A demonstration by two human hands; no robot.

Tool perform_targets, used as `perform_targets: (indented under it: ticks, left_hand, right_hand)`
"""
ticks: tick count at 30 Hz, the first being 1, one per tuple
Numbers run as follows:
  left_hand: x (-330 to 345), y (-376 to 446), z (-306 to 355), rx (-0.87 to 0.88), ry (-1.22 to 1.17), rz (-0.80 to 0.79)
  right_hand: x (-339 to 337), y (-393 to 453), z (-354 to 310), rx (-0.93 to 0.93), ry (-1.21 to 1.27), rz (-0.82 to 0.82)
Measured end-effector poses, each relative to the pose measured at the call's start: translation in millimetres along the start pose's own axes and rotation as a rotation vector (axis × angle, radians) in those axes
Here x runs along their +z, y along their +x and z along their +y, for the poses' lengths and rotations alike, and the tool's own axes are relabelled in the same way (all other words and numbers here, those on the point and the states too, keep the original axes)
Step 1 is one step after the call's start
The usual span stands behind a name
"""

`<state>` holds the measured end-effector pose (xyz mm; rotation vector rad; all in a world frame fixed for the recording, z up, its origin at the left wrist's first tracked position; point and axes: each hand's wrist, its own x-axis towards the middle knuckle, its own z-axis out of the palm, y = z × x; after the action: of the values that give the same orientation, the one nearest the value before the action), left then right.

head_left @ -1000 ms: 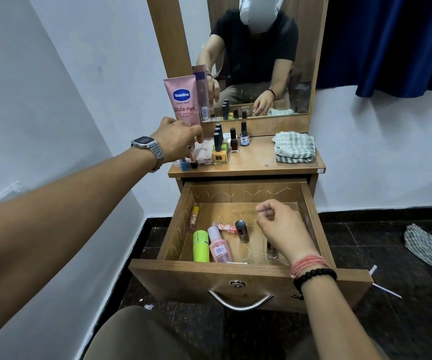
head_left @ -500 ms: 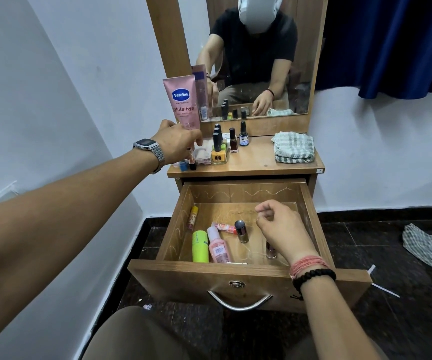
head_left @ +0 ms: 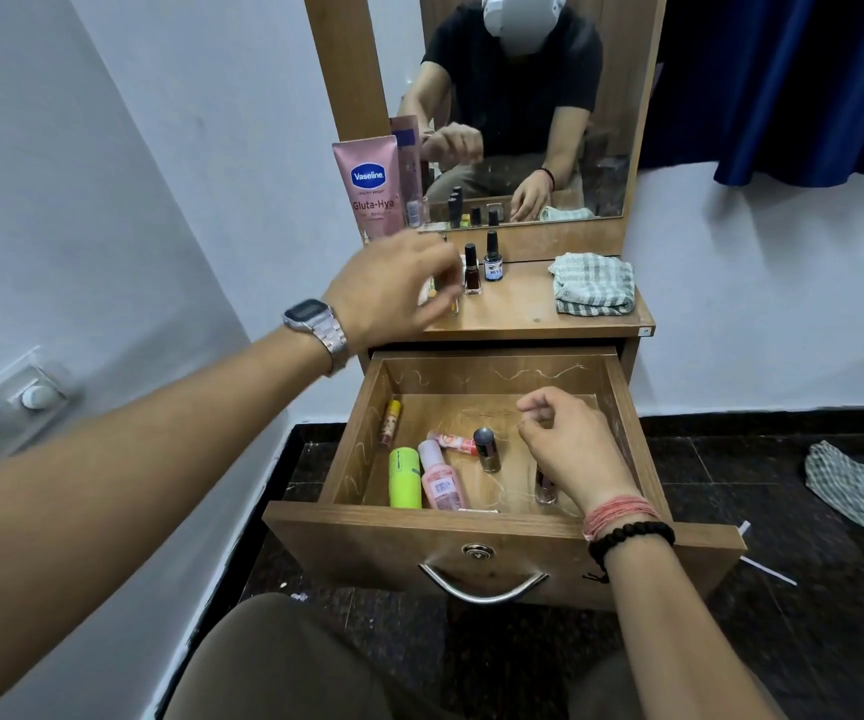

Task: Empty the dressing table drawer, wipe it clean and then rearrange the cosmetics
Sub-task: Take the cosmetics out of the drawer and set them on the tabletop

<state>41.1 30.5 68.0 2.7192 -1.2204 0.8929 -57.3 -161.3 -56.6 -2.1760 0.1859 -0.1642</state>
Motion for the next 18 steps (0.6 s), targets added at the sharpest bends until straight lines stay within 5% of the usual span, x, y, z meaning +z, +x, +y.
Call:
perform_targets:
  ticks: [9,18]
  left_hand:
    - [63,-49,56,0.007,-0.129,-0.593]
    - [88,-57,69,0.009,-0.186,-0.647]
  right_hand:
    - [-1,-1,0,0.002,-0.015,-0.006]
    - [-1,-1,1,0.003,-0.007,0.000]
